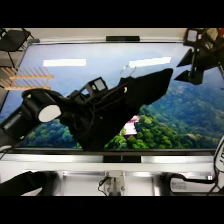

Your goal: Fold the shirts.

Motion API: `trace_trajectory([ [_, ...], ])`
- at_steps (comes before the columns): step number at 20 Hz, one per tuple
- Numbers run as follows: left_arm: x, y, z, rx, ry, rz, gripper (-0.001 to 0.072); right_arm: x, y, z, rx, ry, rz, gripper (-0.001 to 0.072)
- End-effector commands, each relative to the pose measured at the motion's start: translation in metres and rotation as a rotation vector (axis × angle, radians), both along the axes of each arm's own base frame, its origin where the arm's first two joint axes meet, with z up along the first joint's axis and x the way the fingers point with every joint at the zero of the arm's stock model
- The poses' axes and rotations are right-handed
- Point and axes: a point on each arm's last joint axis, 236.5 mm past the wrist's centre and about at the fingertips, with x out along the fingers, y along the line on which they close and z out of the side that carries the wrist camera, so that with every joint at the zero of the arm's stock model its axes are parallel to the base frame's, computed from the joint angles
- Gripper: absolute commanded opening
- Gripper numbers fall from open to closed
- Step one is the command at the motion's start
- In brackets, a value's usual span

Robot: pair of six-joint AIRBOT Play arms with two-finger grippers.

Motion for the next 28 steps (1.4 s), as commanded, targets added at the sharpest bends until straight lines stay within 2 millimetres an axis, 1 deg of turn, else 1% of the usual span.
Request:
trace_trajectory([
  [1, -0.002, -0.003, -0.003, 0.008, 0.002, -0.037, 0.0037, 0.002, 0.03, -0.01, -0.004, -0.015, 0.144, 0.0575],
  [6, -0.001, -0.004, -0.002, 0.013, -0.012, -0.058, 0.0037, -0.008, 0.071, -0.039, 0.0, 0.085, 0.263, 0.0575],
  [8, 0.0, -0.005, -0.001, 0.007, -0.02, -0.057, 0.0037, -0.014, 0.086, -0.05, -0.009, 0.129, 0.298, 0.0549],
  [9, 0.003, -0.008, 0.002, -0.005, -0.033, -0.056, 0.0037, -0.017, 0.092, -0.054, -0.01, 0.149, 0.305, 0.0547],
  [10, 0.008, -0.011, 0.006, -0.027, -0.055, -0.052, 0.0037, -0.019, 0.098, -0.057, -0.008, 0.167, 0.309, 0.0494],
  [11, 0.012, -0.015, 0.01, -0.047, -0.078, -0.05, 0.0037, -0.021, 0.1, -0.059, -0.011, 0.188, 0.298, 0.0483],
  [12, 0.015, -0.017, 0.013, -0.059, -0.091, -0.047, 0.0037, -0.024, 0.1, -0.061, -0.011, 0.209, 0.283, 0.0371],
  [13, 0.018, -0.014, 0.013, -0.061, -0.092, -0.035, 0.0037, -0.026, 0.099, -0.061, 0.002, 0.244, 0.239, 0.0196],
  [14, 0.023, -0.009, 0.013, -0.064, -0.088, -0.013, 0.0039, -0.029, 0.098, -0.06, 0.012, 0.275, 0.197, 0.0058],
  [15, 0.029, -0.002, 0.013, -0.065, -0.087, 0.015, 0.0043, -0.032, 0.098, -0.058, 0.017, 0.282, 0.2, 0.0055],
  [16, 0.036, 0.007, 0.013, -0.065, -0.088, 0.041, 0.0083, -0.034, 0.099, -0.056, 0.02, 0.283, 0.204, 0.0054],
  [17, 0.045, 0.017, 0.014, -0.064, -0.091, 0.072, 0.0272, -0.037, 0.101, -0.051, 0.033, 0.279, 0.212, 0.0054],
  [18, 0.053, 0.028, 0.015, -0.062, -0.096, 0.103, 0.0443, -0.041, 0.104, -0.047, 0.044, 0.28, 0.219, 0.0054],
  [19, 0.062, 0.042, 0.017, -0.057, -0.109, 0.137, 0.0522, -0.044, 0.104, -0.043, 0.049, 0.283, 0.213, 0.0053],
  [21, 0.077, 0.069, 0.027, -0.048, -0.145, 0.187, 0.0523, -0.048, 0.104, -0.035, 0.054, 0.282, 0.185, 0.0052],
  [22, 0.083, 0.083, 0.035, -0.056, -0.16, 0.222, 0.0523, -0.049, 0.103, -0.033, 0.057, 0.283, 0.171, 0.0052],
  [24, 0.091, 0.108, 0.049, -0.049, -0.202, 0.255, 0.0522, -0.049, 0.103, -0.032, 0.065, 0.3, 0.137, 0.0051],
  [26, 0.092, 0.132, 0.051, -0.031, -0.195, 0.301, 0.0523, -0.05, 0.103, -0.032, 0.071, 0.317, 0.111, 0.005],
  [28, 0.091, 0.159, 0.044, -0.002, -0.149, 0.36, 0.0523, -0.052, 0.103, -0.032, 0.071, 0.333, 0.103, 0.005],
])
